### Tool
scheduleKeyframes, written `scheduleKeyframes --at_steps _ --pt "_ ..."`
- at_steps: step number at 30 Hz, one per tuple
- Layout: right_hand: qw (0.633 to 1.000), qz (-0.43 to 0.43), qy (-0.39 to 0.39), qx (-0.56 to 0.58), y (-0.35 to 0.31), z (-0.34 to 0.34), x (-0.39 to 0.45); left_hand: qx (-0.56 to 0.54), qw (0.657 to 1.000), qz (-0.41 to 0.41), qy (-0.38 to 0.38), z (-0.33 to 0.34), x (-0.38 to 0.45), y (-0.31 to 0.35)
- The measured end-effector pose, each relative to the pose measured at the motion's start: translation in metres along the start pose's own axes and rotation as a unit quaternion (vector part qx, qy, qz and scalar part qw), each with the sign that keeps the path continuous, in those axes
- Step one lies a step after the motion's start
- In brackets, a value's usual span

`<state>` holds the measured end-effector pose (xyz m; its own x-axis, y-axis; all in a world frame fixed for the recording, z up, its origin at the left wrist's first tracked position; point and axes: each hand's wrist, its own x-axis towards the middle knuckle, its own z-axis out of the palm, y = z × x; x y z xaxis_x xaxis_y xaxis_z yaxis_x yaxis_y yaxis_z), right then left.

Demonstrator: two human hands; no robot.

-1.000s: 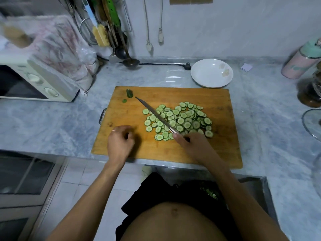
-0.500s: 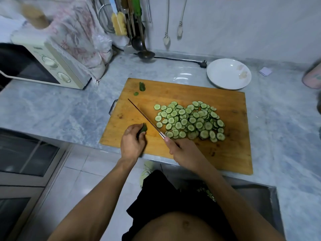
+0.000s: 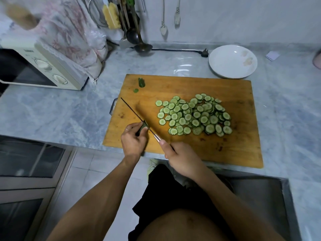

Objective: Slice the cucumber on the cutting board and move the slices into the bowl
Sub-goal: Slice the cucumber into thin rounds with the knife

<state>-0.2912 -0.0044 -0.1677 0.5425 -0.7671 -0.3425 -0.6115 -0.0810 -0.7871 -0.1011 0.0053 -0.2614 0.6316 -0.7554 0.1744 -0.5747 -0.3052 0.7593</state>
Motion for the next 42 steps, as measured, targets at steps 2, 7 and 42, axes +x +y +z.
scheduleKeyframes --at_steps 2,7,42 --pt "1.000 0.001 0.003 -0.004 -0.001 0.001 0.002 0.008 1.000 0.005 -0.007 0.000 0.002 -0.002" --pt "1.000 0.001 0.007 -0.015 -0.007 0.002 0.001 0.014 1.000 0.011 -0.016 0.000 0.005 -0.006" --pt "0.995 0.070 -0.062 0.033 -0.012 0.005 0.042 0.001 0.999 0.051 -0.013 0.002 0.001 -0.003"
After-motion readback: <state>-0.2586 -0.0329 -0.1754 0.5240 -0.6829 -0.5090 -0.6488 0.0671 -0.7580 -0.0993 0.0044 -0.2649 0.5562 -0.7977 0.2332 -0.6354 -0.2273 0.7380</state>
